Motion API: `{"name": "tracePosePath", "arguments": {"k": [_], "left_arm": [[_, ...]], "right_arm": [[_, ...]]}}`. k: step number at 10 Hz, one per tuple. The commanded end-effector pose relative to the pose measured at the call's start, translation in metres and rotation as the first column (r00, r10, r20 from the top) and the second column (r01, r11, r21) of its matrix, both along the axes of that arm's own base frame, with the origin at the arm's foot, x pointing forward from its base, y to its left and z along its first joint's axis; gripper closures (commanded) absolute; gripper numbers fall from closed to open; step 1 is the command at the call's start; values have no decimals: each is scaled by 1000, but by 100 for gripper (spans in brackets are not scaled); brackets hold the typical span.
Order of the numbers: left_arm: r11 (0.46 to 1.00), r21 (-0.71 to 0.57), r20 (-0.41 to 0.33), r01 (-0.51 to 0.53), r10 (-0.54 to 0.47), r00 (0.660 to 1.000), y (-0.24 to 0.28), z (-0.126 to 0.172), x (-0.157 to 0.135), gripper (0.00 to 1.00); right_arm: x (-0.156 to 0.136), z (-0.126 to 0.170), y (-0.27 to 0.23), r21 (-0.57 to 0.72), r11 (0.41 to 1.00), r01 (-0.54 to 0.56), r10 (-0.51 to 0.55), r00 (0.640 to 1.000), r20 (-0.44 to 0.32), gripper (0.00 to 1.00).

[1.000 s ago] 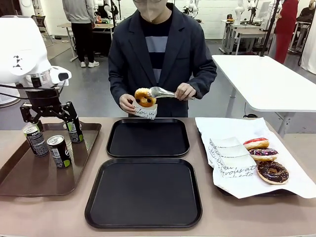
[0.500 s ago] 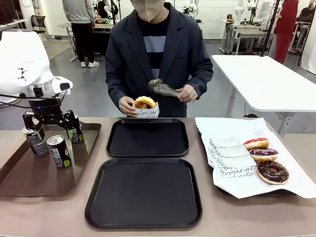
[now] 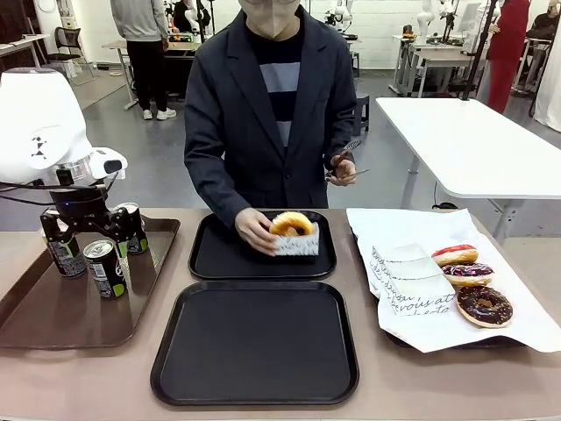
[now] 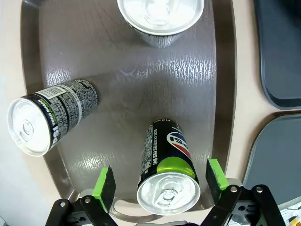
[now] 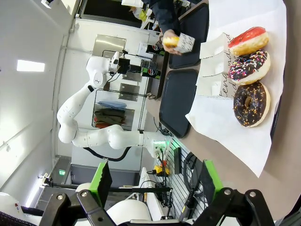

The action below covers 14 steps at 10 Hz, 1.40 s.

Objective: Set up donuts and drinks on trays.
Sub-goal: Pick up one Pepsi coke and place it on the Flat Tray.

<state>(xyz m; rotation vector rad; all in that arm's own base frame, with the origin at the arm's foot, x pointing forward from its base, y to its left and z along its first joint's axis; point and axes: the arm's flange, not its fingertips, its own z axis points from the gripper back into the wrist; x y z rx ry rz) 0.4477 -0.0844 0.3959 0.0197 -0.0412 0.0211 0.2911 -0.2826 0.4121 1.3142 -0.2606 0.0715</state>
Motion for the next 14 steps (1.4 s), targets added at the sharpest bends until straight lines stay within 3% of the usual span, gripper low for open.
{"name": "tracePosePath", "arguments": {"k": [1,4,9,10,11,12,13,14], "left_arm": [[1000,-18,10,12,-11,1000,-3,-6,-4,0],[999,-35,34,4,-3,999,-4,-10,-10,0],[1000,-27,3,12,-12,1000,-9,-24,-9,0],[999,-35,20,33,-33,999,-10,-25,-9,16],[999,-29,23,24,-23,999,-9,-24,-9,59],[999,-26,25,24,-23,999,-8,-23,-9,75],[999,-26,23,23,-22,999,-8,-23,-10,100],[1000,-21,23,18,-17,1000,-9,-23,-10,100]], "right_arm": [[-1,1,0,6,1000,0,0,1000,7,0],[-1,1,0,6,1000,0,0,1000,7,0],[-1,1,0,6,1000,0,0,1000,7,0],[-1,1,0,6,1000,0,0,1000,7,0],[-1,1,0,6,1000,0,0,1000,7,0],[-1,1,0,6,1000,0,0,1000,7,0],[-1,1,0,6,1000,0,0,1000,7,0],[-1,1,0,6,1000,0,0,1000,7,0]]}}
